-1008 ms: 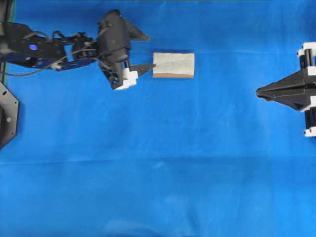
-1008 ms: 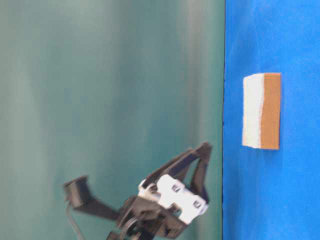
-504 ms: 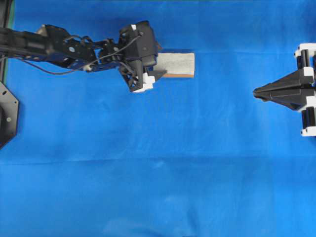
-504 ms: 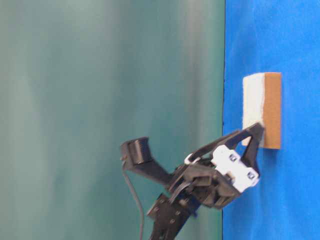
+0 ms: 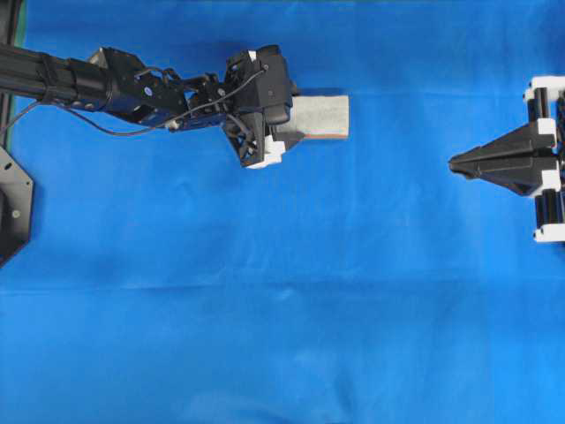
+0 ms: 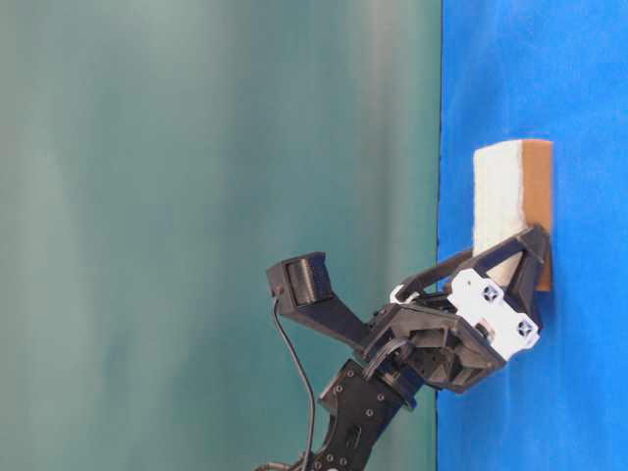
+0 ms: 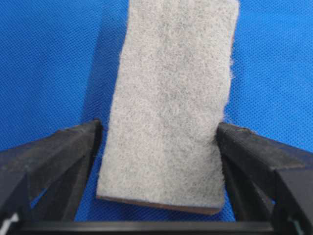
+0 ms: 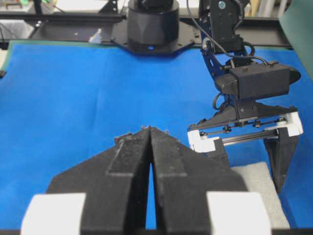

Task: Hand over the sponge with the left arm and wipe it with the right arm.
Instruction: 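Close the left gripper on the sponge's left end, then lift the sponge with the left gripper toward the right gripper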

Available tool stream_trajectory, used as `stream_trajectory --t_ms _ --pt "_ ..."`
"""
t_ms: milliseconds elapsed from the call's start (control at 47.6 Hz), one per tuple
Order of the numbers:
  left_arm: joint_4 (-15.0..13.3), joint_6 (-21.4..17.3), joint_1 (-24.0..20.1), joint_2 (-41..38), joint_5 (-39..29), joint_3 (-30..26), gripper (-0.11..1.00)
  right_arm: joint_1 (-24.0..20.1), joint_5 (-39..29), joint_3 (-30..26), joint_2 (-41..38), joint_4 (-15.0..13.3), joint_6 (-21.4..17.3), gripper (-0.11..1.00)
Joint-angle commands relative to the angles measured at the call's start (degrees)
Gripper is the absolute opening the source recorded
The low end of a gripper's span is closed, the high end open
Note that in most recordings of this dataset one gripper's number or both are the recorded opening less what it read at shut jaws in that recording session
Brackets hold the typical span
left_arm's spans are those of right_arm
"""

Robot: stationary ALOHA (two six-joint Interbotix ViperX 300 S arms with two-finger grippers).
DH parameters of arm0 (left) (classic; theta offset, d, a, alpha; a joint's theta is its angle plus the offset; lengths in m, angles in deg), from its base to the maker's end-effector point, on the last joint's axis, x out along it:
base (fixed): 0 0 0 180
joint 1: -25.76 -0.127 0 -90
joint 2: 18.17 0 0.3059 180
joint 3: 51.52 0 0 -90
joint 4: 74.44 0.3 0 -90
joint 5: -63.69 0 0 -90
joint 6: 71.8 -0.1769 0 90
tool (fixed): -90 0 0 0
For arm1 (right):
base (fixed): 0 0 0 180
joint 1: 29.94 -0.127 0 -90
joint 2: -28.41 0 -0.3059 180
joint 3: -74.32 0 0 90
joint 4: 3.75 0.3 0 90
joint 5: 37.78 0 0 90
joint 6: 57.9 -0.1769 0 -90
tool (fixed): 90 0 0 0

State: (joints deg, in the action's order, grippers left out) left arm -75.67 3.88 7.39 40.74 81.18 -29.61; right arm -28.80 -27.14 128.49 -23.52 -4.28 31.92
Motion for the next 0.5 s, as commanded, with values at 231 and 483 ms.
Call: stream_trajectory --t_ms 231,483 --pt "-0.2 2.3 0.0 3.2 -3.9 0.1 0.43 0.0 0.2 -1.1 -0.2 0.1 -0.2 0.01" --pt "-0.2 5.3 0.9 9.1 -10.0 -0.2 0.33 0.1 -0.2 -1.1 -0.4 0.0 -0.2 0.01"
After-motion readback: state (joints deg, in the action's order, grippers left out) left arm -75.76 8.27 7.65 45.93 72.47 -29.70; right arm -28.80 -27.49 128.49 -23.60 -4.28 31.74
